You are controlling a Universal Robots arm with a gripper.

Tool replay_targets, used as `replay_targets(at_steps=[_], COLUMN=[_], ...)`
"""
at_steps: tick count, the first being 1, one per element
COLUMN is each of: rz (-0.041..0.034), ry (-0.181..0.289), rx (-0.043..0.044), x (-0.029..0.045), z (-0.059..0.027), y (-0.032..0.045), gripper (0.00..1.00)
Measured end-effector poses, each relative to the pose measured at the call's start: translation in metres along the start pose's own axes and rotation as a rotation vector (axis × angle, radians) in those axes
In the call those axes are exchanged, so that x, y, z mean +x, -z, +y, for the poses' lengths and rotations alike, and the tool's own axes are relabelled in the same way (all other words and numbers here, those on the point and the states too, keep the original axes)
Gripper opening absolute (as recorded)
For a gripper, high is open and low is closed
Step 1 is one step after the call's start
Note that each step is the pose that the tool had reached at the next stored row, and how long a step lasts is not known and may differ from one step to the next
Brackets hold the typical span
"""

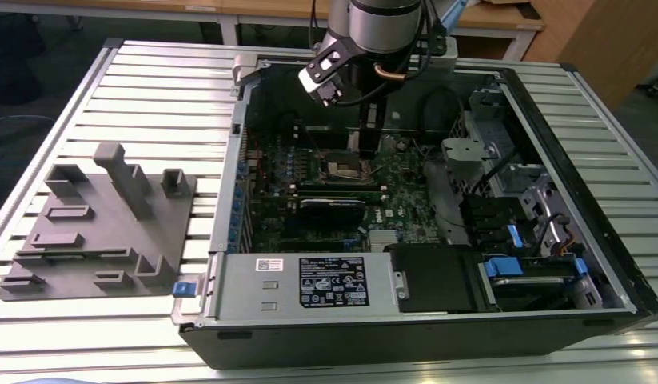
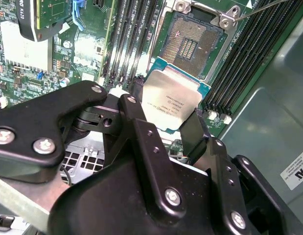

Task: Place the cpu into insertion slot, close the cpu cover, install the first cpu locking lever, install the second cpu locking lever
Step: 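Place the cpu into insertion slot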

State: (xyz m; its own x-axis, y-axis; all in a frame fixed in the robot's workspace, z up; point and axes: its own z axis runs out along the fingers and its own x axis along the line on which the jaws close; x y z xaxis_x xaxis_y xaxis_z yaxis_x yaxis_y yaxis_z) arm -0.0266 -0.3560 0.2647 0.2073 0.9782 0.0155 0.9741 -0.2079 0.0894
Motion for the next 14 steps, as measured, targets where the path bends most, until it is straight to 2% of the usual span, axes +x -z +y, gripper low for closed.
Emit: replay_targets(at_steps=[8,14], rz=[0.0004,0.0083], ry=[0.007,0.089], rx=[0.0001,0.0015], x=[0.0,-0.0001], z=[-0.0001,-0.0004], y=[-0.0002,-0.002], gripper=[0.54,0.54])
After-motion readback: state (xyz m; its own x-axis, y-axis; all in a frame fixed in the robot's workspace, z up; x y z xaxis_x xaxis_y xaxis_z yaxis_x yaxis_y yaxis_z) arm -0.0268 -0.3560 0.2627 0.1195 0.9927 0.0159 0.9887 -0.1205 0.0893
